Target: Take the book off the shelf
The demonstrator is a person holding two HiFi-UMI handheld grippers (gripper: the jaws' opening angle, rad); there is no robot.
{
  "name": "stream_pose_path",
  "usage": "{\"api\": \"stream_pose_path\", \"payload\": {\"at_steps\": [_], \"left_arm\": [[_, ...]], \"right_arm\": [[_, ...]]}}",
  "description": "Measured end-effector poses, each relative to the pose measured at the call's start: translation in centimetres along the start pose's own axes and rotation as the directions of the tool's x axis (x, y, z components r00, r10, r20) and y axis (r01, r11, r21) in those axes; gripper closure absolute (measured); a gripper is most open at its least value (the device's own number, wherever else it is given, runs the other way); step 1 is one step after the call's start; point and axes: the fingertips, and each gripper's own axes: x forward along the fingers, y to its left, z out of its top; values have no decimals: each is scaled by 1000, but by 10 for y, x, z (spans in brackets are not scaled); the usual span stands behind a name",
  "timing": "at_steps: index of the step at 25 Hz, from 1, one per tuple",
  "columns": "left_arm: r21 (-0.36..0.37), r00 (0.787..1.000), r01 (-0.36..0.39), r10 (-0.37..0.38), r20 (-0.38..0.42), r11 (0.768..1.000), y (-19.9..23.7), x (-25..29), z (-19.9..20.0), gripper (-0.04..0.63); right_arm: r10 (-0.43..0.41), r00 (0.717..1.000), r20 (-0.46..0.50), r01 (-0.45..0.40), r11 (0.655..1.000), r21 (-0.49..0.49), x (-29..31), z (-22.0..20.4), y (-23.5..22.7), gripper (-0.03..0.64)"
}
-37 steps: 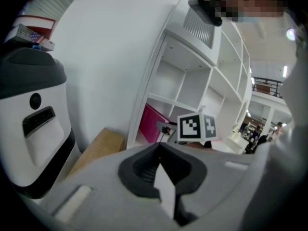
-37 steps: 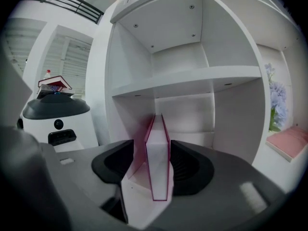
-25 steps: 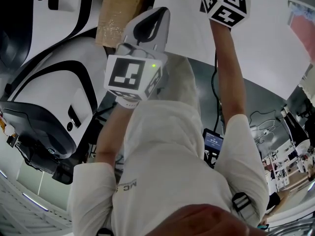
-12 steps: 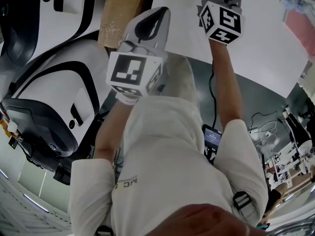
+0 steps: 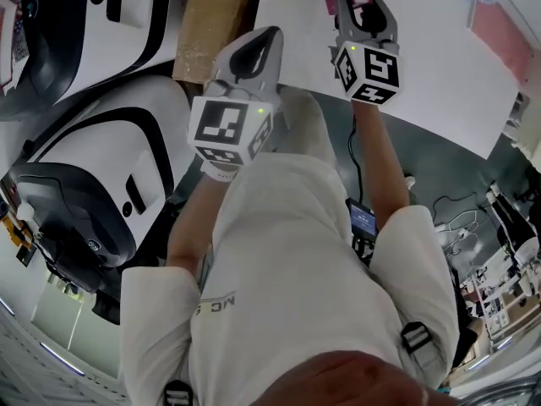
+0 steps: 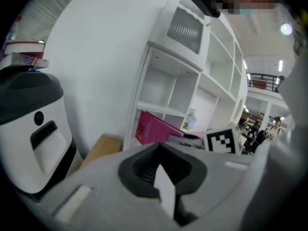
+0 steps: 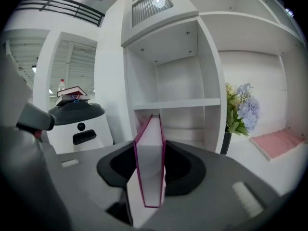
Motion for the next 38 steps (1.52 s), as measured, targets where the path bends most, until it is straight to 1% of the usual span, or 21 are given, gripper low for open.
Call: {"api": "stream_pose_path", "payload": {"at_steps": [5, 9, 17, 24, 30, 33, 38], "left_arm": [[7, 1000, -17, 16, 27, 1000, -7, -20, 13, 595], [-2, 999, -27, 27, 39, 1000, -15, -32, 19, 595], [16, 998, -38, 37, 58, 999, -37, -51, 27, 595], [25, 993, -36, 33, 109, 999, -58, -77, 42, 595], [59, 987, -17, 7, 161, 998, -74, -94, 60, 595], [51, 982, -11, 1, 189, 999, -82, -100, 66, 595], [55, 978, -5, -6, 207, 998, -90, -103, 74, 595]], "right_arm": [[15, 1000, -26, -15, 1000, -16, -39, 1, 5, 476], [32, 998, -55, -33, 999, -20, -69, -1, 7, 476], [62, 996, -68, -62, 998, 3, -129, 9, 5, 476], [92, 995, -36, -92, 996, -11, -176, 35, 9, 476], [114, 993, 6, -114, 993, -24, -205, 63, 17, 476], [117, 993, 13, -117, 993, -33, -218, 75, 17, 474], [116, 992, 50, -114, 993, -28, -233, 98, 12, 474]]}}
